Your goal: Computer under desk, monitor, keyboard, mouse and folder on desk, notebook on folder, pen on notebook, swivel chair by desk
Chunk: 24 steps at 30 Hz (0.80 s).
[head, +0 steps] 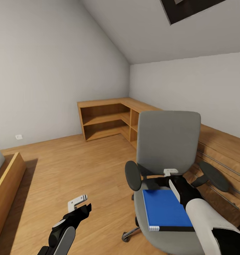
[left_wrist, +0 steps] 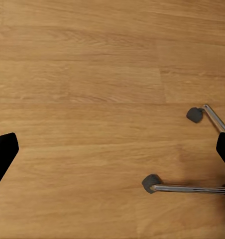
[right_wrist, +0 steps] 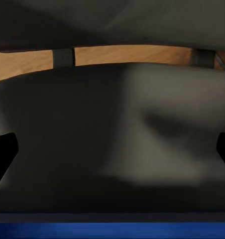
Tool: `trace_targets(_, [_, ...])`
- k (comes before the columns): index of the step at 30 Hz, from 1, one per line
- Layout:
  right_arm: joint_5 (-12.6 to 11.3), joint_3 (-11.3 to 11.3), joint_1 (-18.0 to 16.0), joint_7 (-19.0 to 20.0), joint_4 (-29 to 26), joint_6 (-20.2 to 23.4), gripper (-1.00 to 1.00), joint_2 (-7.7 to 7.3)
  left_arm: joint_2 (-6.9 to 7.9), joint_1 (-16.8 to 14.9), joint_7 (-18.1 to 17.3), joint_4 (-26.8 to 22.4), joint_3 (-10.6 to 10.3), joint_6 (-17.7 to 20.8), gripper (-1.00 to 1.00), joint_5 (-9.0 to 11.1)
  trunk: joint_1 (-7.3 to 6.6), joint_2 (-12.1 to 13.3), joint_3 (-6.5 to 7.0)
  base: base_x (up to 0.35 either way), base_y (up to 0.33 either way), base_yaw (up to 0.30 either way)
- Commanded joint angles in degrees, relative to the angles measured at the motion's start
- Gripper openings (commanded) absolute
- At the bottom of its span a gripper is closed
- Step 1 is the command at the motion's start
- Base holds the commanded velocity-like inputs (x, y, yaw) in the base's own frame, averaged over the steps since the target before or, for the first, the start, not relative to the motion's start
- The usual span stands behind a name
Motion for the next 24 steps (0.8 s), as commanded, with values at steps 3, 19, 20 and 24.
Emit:
trace_targets(3, [0.6,-0.5,0.0,0.3,-0.1,0.6,1.0,0.04,0.01,0.0,0.5,-0.1,-0.1,0.0,1.0,0.5,-0.01,0.0,-0.06,0.0,0.0,0.0])
trace_targets(19, [0.6,-0.4,0.0,0.1,0.1,1.8,1.0,0.04,-0.04,0.0,0.7,-0.1,-0.1,0.0,1.0,0.5,1.53,-2.8,-1.31,0.0,0.0,0.0])
trace_targets(20, [0.6,-0.3,0.0,0.1,0.1,1.9,1.0,0.04,-0.04,0.0,0.7,-0.1,-0.1,0.0,1.0,0.5,1.75,-3.2,-1.49,0.0,0.0,0.0])
trace_targets(24, [0.6,-0.3,0.0,0.1,0.1,1.9,1.0,0.04,-0.01,0.0,0.7,-0.1,-0.1,0.0,1.0,0.5,2.63,-4.8,-2.21,0.0,0.0,0.0])
